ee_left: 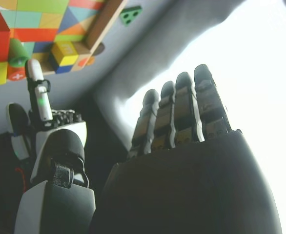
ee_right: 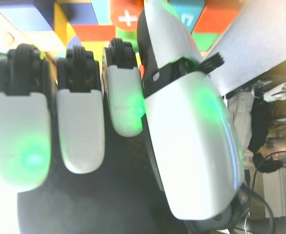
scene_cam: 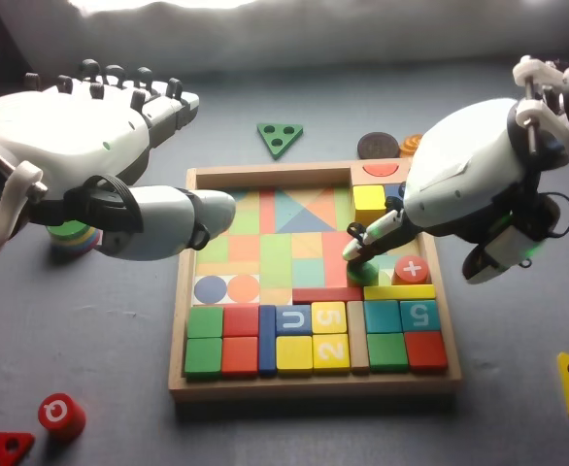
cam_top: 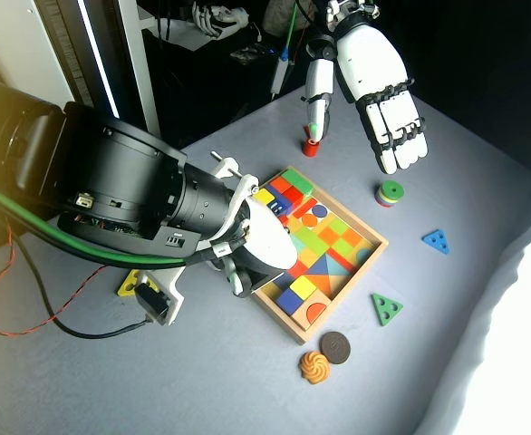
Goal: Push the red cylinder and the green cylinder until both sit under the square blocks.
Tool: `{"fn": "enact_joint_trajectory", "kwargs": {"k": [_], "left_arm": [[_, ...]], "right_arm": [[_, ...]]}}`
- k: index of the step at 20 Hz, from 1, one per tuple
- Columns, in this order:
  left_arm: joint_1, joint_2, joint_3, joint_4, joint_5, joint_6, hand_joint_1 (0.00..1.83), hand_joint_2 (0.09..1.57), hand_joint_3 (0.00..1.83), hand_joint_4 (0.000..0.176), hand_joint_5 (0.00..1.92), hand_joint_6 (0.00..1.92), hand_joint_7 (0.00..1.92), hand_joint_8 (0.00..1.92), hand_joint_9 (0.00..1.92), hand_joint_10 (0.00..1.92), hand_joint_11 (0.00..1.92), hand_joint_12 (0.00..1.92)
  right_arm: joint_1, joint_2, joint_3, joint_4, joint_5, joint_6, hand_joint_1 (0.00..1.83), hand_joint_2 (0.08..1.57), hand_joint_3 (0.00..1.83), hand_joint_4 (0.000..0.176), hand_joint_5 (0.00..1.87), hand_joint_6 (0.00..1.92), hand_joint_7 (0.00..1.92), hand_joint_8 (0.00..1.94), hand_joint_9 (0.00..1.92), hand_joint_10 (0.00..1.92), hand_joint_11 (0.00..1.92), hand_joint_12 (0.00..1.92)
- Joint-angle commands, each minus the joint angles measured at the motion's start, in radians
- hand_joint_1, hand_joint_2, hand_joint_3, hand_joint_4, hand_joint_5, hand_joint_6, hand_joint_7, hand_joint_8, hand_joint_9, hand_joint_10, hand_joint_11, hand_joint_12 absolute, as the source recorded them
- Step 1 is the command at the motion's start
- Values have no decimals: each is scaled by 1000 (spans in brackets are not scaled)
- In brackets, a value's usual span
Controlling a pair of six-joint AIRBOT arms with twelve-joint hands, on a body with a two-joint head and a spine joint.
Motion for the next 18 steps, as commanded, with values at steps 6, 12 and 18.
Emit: {"fn": "enact_joint_trajectory", "kwargs": {"k": [6,12,18], "left_arm": [[-18,12,-5,61,-36,4,0,1286,0,0,0,0,0,0,0,0,0,0],[-18,12,-6,61,-36,5,0,1288,0,0,0,0,0,0,0,0,0,0],[-18,12,-7,61,-36,5,0,1286,0,0,0,0,0,0,0,0,0,0]], "right_arm": [[-7,32,-2,16,-14,6,1775,1354,0,0,233,15,1730,1941,1910,1921,1921,1921],[1,55,-2,16,10,5,1781,1361,0,0,204,17,1740,1941,1885,1921,1921,1921],[27,57,-2,16,17,3,1770,1364,0,0,181,4,1741,1941,1880,1921,1921,1921]]}}
